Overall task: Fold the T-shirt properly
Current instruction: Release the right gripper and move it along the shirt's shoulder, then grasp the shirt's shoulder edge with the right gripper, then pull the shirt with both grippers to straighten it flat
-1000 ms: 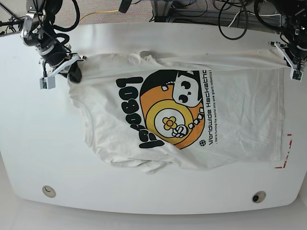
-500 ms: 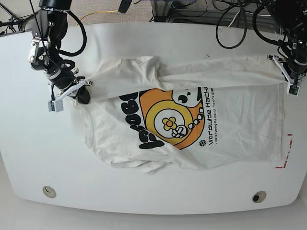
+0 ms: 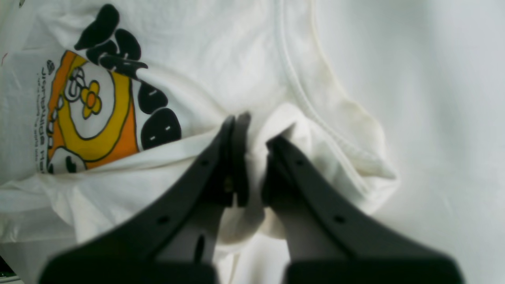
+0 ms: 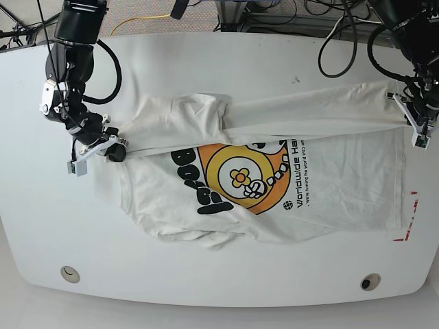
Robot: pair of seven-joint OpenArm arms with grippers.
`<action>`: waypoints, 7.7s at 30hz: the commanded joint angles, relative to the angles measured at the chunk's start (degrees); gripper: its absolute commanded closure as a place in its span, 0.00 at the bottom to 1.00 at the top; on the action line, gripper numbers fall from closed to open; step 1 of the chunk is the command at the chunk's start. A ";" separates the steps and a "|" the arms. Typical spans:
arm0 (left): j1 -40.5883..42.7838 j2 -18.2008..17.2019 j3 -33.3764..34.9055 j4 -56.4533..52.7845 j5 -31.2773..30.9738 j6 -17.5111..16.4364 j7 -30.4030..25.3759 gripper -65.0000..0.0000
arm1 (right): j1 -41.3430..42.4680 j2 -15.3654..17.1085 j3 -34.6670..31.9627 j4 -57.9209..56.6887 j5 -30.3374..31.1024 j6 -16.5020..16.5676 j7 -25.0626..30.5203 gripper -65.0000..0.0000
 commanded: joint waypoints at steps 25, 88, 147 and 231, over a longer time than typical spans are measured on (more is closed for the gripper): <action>-8.70 -4.56 4.66 -3.70 0.58 0.56 -0.44 0.39 | -9.53 1.80 5.15 13.89 8.69 -0.04 -1.73 0.10; -5.89 -4.56 4.57 -2.39 1.02 0.56 -0.53 0.39 | -15.24 -5.50 -3.47 24.53 13.52 4.71 -3.23 1.00; 7.74 1.86 -3.60 6.84 -8.30 0.56 -0.27 0.38 | 3.31 4.00 -1.18 -5.80 -17.86 9.98 4.51 0.23; 19.43 -4.12 10.64 6.32 -8.04 0.56 -0.18 0.95 | -27.29 -2.77 20.44 13.63 -19.27 15.34 1.96 1.00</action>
